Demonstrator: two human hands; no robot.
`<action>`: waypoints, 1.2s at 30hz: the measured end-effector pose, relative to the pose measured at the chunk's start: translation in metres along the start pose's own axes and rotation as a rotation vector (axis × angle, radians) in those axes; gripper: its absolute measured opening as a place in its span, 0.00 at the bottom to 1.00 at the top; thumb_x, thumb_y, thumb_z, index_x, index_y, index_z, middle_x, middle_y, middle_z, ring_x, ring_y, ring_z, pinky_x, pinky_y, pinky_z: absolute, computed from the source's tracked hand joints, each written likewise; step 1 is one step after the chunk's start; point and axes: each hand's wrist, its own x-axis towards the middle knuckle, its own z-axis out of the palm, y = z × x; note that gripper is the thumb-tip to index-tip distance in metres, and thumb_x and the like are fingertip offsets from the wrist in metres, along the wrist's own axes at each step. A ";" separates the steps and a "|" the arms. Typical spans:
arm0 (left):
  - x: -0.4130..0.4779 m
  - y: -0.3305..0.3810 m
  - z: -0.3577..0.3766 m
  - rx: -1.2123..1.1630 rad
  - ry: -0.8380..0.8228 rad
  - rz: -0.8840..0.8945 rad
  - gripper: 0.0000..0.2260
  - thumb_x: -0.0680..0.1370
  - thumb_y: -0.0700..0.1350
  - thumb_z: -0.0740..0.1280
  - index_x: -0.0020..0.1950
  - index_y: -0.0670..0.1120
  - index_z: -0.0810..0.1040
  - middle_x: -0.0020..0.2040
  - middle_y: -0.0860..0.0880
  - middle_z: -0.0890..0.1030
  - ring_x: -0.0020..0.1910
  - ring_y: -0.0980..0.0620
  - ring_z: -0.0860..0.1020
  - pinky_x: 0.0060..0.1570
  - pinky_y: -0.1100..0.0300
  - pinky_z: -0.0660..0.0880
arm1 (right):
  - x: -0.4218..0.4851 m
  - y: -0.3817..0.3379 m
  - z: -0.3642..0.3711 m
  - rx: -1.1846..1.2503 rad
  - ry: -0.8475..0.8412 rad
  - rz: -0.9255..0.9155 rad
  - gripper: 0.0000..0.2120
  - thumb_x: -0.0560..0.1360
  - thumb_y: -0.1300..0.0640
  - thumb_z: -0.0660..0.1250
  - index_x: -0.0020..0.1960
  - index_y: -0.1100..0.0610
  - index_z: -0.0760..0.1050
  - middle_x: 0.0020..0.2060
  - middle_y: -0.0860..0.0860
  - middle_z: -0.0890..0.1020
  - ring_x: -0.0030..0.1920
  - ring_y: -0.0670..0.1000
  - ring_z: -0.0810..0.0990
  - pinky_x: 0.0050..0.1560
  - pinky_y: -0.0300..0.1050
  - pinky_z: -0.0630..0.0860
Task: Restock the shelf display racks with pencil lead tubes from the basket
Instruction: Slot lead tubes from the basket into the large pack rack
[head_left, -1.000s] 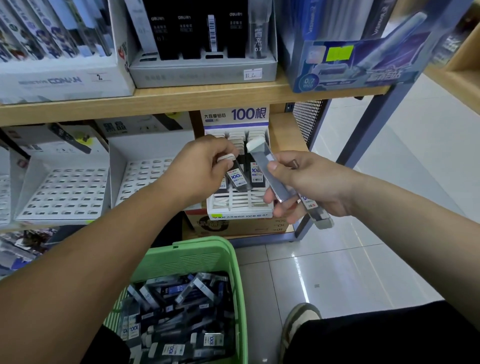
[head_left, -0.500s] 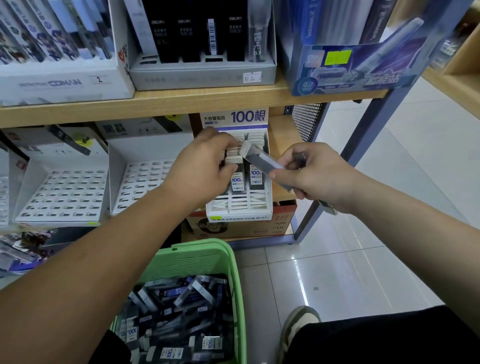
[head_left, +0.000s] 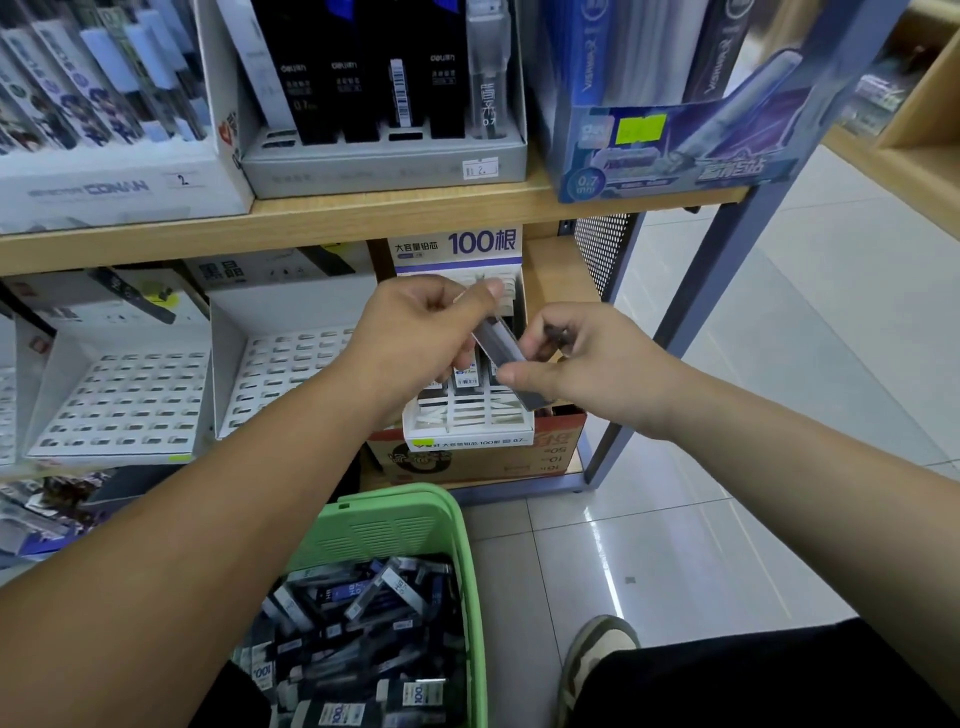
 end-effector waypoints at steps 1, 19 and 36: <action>0.002 -0.001 -0.001 0.005 -0.016 -0.015 0.15 0.80 0.53 0.72 0.45 0.41 0.84 0.32 0.45 0.82 0.31 0.47 0.77 0.30 0.57 0.75 | -0.001 0.000 0.000 0.034 -0.016 0.048 0.14 0.72 0.53 0.79 0.50 0.61 0.81 0.43 0.61 0.84 0.39 0.54 0.83 0.41 0.47 0.82; 0.000 -0.011 0.001 0.525 -0.020 0.414 0.09 0.80 0.39 0.70 0.54 0.53 0.78 0.43 0.57 0.79 0.41 0.59 0.78 0.46 0.59 0.78 | -0.013 -0.001 -0.038 0.251 0.195 0.349 0.16 0.83 0.51 0.59 0.52 0.60 0.80 0.27 0.55 0.71 0.24 0.52 0.66 0.26 0.43 0.66; 0.004 -0.016 0.000 0.609 -0.047 0.512 0.09 0.80 0.39 0.70 0.58 0.50 0.80 0.45 0.58 0.79 0.44 0.58 0.78 0.49 0.54 0.79 | -0.020 0.006 -0.049 0.385 0.189 0.308 0.12 0.75 0.55 0.77 0.55 0.59 0.83 0.37 0.60 0.85 0.33 0.55 0.83 0.34 0.47 0.80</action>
